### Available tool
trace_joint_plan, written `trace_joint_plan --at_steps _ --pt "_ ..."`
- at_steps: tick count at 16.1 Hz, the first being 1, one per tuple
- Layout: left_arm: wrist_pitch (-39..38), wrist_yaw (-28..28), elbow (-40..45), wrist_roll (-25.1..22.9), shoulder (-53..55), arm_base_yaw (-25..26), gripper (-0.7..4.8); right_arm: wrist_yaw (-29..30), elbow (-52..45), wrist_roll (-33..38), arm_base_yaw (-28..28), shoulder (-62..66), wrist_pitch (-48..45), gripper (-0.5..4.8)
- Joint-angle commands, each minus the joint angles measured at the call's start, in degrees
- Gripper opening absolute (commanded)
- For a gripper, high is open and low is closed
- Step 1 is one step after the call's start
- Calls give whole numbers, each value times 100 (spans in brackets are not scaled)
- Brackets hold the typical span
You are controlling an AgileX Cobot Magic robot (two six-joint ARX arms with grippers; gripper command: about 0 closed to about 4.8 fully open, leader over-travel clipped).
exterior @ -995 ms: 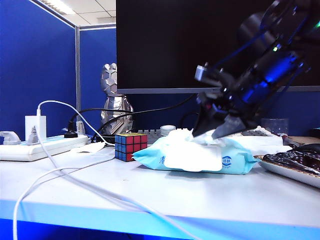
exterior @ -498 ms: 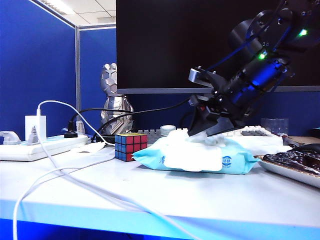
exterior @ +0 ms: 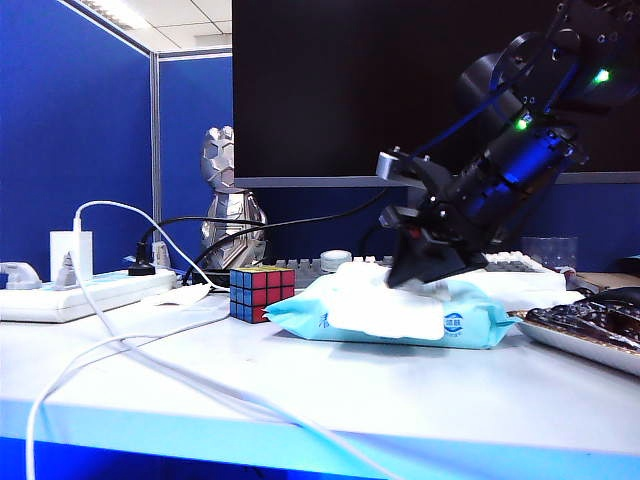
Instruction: Pull out a wet wipe from the sky blue wet wipes packet and place it on the table.
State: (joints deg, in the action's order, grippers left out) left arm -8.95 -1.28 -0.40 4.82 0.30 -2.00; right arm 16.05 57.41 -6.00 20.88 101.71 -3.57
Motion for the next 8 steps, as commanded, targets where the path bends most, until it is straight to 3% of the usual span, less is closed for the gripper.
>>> trace_joint_plan --at_steps 1,8 --pt "-37 -2 11 11 -20 4 -1 0 76 -24 7 -20 -37 -4" --pt "-37 -2 11 11 -20 4 -1 103 1637 -24 7 -120 837 -4"
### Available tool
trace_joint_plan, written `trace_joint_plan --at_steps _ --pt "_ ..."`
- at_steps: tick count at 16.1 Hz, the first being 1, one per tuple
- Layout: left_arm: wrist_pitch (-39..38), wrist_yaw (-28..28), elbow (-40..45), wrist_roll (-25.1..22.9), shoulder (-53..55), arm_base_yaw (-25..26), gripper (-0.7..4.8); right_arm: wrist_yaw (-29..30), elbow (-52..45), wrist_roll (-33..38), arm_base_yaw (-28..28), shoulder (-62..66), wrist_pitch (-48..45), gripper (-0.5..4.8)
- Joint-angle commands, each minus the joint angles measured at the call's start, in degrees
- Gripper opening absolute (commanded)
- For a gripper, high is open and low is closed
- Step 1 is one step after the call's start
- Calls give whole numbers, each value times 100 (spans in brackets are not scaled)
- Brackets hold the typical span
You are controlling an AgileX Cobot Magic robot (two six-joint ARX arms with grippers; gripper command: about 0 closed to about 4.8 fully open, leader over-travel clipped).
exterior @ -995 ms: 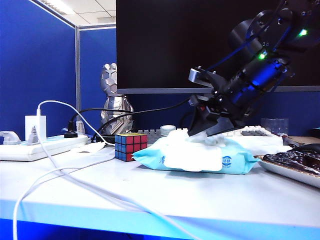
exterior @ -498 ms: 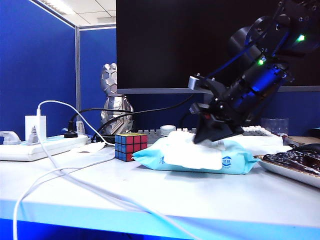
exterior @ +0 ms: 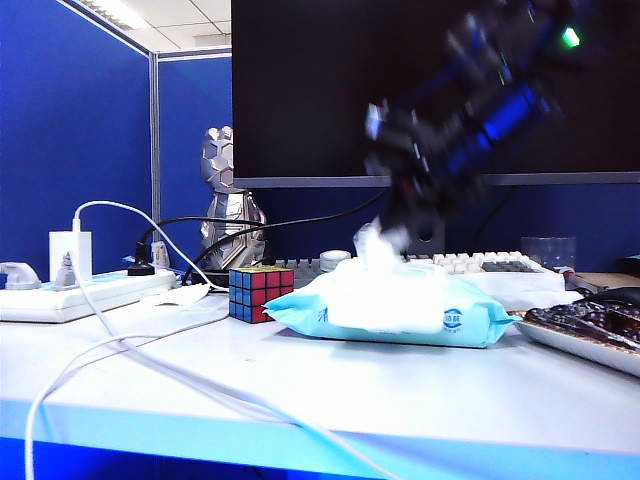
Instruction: Pull out a wet wipe from the sky blue wet wipes packet and place it on the table.
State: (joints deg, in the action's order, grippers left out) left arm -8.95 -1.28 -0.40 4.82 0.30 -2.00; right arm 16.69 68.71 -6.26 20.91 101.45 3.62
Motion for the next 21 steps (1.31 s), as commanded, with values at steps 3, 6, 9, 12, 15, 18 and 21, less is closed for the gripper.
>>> trace_joint_plan --at_steps 3,6,9,12,15,18,21 --pt "-37 -2 11 11 -20 4 -1 -11 1049 2 2 -114 256 -4" --pt "-37 -2 11 11 -20 4 -1 -796 1480 -195 -9 -267 516 -4" --pt "-37 -2 11 11 -20 4 -1 -1432 1480 -675 -11 -708 824 -4" --pt "-37 -2 11 11 -20 4 -1 -1517 1480 -684 -11 -1156 1550 -4" --pt "-37 -2 11 11 -20 4 -1 -1172 1480 -428 -11 -1567 2776 -4" --pt "-37 -2 11 11 -20 4 -1 -658 1480 -271 -7 -1676 3969 -4" --pt "-37 -2 11 11 -20 4 -1 -149 1478 -271 -7 -1672 5139 -4"
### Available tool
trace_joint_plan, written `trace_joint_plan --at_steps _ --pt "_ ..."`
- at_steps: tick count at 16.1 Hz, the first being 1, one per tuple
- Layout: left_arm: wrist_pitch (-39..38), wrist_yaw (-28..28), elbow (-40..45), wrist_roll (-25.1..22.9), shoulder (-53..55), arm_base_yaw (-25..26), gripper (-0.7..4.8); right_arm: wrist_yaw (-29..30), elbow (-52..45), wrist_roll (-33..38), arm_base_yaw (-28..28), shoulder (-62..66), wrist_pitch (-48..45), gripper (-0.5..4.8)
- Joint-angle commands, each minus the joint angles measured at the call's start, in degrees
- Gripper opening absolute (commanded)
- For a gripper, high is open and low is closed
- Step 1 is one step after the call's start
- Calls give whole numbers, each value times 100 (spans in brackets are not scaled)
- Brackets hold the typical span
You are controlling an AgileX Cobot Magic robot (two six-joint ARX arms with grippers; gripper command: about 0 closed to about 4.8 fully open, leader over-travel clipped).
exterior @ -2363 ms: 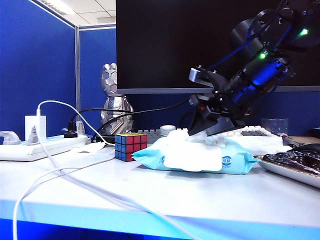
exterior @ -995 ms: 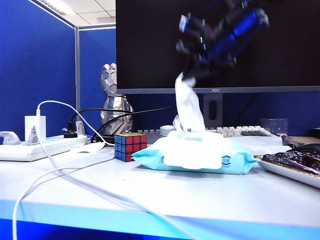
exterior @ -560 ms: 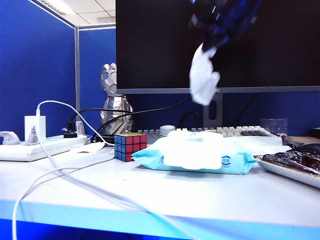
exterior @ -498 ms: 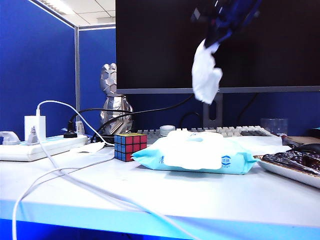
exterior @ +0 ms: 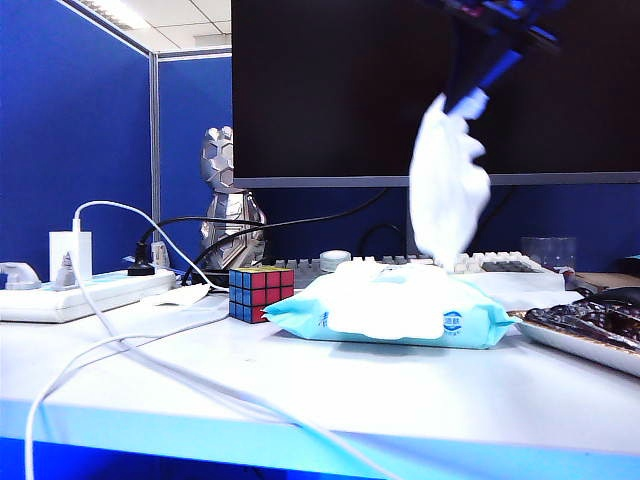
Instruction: Pull out a wet wipe from the sky blue wet wipes packet and place it on the table.
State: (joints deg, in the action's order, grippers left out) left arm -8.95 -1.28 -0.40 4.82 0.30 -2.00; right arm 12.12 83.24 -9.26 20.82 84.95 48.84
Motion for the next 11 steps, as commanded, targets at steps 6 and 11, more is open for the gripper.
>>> trace_joint_plan --at_steps 6,11 --pt "-37 -2 11 11 -20 4 -1 1392 22 26 4 -20 1784 -4" --pt "-37 -2 11 11 -20 4 -1 1880 7 22 4 24 2402 -4"
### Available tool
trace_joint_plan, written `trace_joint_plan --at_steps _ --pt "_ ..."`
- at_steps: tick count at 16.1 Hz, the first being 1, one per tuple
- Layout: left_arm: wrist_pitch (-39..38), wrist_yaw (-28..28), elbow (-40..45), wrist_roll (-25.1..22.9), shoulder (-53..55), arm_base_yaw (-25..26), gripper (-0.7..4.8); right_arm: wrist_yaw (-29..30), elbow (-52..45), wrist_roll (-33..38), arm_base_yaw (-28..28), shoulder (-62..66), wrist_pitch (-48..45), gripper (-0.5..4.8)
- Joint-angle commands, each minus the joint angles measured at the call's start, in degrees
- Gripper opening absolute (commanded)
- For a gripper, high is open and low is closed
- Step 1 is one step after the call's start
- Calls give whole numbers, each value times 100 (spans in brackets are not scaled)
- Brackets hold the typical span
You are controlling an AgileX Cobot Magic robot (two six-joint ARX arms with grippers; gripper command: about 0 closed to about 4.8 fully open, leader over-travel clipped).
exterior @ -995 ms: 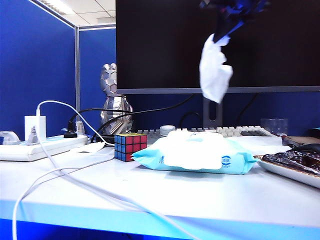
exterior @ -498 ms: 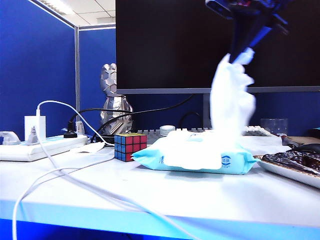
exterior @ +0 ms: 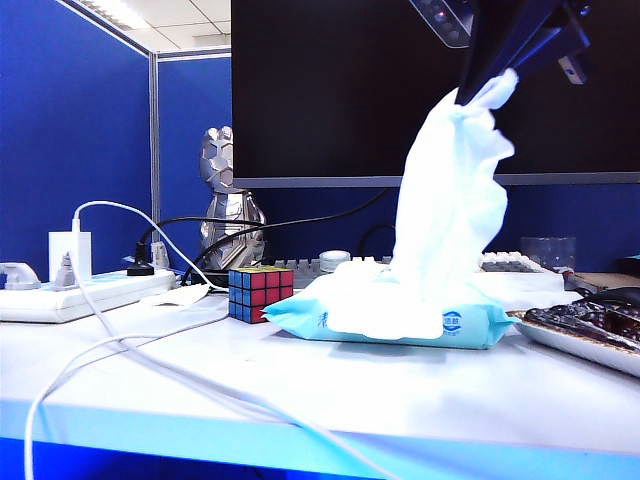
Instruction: Pull out a wet wipe from the sky blue wet wipes packet and place it on the table.
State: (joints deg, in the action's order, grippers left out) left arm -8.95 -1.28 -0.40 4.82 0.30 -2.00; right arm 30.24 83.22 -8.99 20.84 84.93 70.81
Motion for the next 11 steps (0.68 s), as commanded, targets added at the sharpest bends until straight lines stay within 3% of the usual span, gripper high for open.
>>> trace_joint_plan --at_steps 1,10,11 --pt "-37 -2 11 11 -20 4 -1 -22 -2 -76 4 111 306 -4" --pt "-37 -2 11 11 -20 4 -1 -332 -101 -356 9 1207 750 -3" --pt "-37 -2 11 11 -20 4 -1 -330 -101 -380 7 1331 752 36"
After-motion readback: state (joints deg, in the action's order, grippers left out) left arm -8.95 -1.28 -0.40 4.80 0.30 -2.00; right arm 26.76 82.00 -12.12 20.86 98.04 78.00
